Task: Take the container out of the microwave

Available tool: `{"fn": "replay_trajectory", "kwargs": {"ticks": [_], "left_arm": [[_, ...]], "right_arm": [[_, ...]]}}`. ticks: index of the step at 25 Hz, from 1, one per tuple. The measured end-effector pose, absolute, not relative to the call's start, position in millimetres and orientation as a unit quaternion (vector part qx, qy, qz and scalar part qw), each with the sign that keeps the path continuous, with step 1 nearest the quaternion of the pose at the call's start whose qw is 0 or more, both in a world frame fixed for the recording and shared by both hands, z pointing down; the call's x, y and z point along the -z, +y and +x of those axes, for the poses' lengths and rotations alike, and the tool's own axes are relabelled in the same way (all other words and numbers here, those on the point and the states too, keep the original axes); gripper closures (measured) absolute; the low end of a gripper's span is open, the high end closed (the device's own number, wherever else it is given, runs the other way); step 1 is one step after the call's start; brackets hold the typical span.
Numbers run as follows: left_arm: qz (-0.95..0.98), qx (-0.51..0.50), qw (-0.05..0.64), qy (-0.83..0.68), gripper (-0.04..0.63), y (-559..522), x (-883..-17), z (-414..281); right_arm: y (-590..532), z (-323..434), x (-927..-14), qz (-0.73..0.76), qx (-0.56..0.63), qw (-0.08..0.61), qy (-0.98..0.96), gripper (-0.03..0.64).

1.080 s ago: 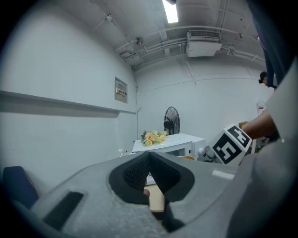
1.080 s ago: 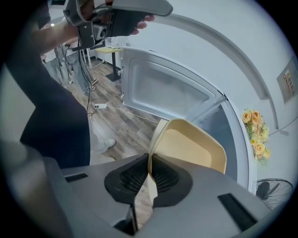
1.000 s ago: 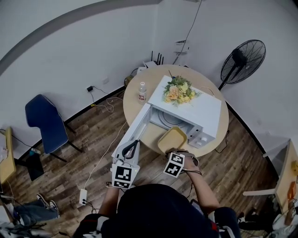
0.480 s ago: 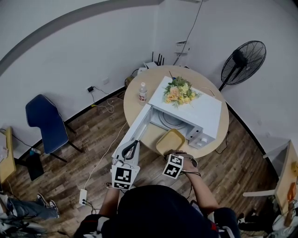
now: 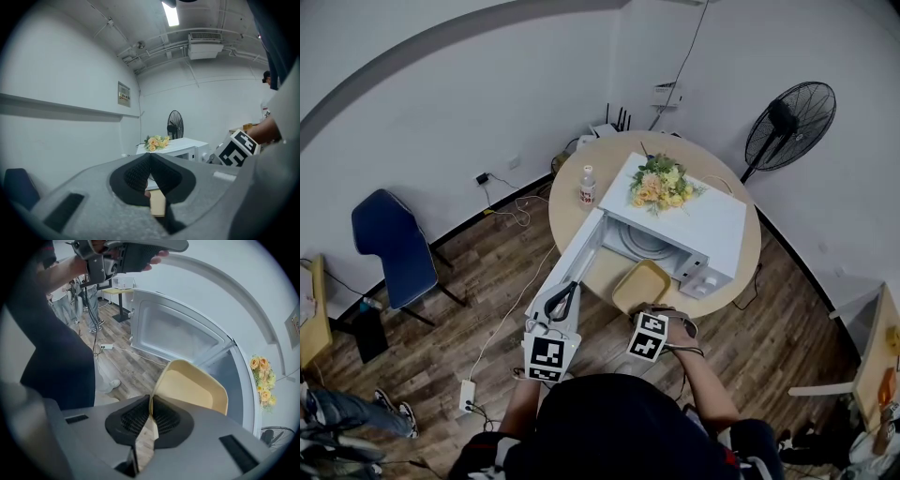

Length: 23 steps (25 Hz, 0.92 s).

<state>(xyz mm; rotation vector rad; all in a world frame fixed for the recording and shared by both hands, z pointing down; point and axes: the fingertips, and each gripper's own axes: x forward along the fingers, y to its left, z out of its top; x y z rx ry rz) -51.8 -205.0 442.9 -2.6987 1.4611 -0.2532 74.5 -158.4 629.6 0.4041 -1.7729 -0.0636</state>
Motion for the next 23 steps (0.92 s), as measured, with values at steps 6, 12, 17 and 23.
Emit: {"fn": "replay_trajectory", "kwargs": {"ticks": [6, 12, 17, 23], "left_arm": [[-0.876, 0.083, 0.032, 0.474, 0.583, -204.1, -442.7, -49.0], [-0.875, 0.084, 0.032, 0.476, 0.583, -203.7, -442.8, -48.7], [-0.874, 0.083, 0.033, 0.477, 0.583, -202.8, -441.8, -48.8], [-0.875, 0.084, 0.034, 0.476, 0.583, -207.9, -440.9, -46.9]], "right_arm": [[-157.7, 77.2, -629.8, 0.175, 0.030, 0.614, -0.769, 0.591], [-157.1, 78.7, -630.0, 0.173, 0.031, 0.616, -0.768, 0.591], [-157.5, 76.7, -629.5, 0.172, 0.033, 0.614, -0.769, 0.591], [-162.2, 78.2, -628.8, 0.170, 0.033, 0.616, -0.769, 0.591]]}}
